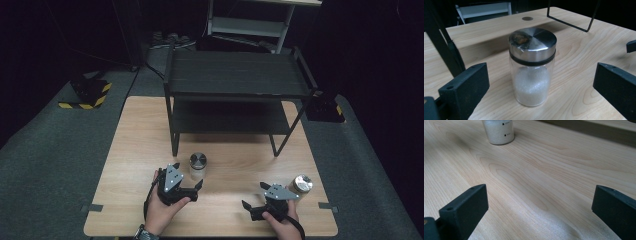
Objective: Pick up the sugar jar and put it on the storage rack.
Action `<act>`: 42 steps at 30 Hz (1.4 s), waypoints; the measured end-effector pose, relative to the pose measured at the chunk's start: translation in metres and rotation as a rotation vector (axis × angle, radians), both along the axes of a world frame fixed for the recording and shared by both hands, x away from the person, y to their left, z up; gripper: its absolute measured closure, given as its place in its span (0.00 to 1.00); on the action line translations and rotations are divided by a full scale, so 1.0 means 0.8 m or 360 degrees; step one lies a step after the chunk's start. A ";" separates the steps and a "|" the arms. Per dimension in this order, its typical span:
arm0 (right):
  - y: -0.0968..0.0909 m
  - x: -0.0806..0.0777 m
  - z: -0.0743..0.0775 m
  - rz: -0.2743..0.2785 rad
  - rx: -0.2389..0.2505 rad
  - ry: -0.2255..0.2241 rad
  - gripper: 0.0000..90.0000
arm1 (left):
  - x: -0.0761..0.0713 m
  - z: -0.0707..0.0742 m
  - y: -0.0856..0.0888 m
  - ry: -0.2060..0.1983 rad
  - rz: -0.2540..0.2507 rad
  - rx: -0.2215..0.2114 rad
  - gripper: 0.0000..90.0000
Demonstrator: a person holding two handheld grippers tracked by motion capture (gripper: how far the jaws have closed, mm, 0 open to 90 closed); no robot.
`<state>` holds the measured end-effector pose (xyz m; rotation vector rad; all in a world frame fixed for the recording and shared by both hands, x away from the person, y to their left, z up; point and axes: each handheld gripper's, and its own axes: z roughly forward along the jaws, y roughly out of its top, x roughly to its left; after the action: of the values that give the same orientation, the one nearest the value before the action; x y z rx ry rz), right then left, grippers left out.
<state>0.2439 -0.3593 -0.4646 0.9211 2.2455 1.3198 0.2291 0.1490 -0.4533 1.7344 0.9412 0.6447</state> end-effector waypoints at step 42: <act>-0.003 0.002 0.000 0.0000 0.0023 0.0016 0.01 | 0.048 -0.031 -0.024 -0.0021 0.0069 -0.0144 0.28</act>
<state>0.2458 -0.3620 -0.4650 0.9350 2.2463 1.3356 0.2676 0.1301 -0.4780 1.6320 0.9868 0.6315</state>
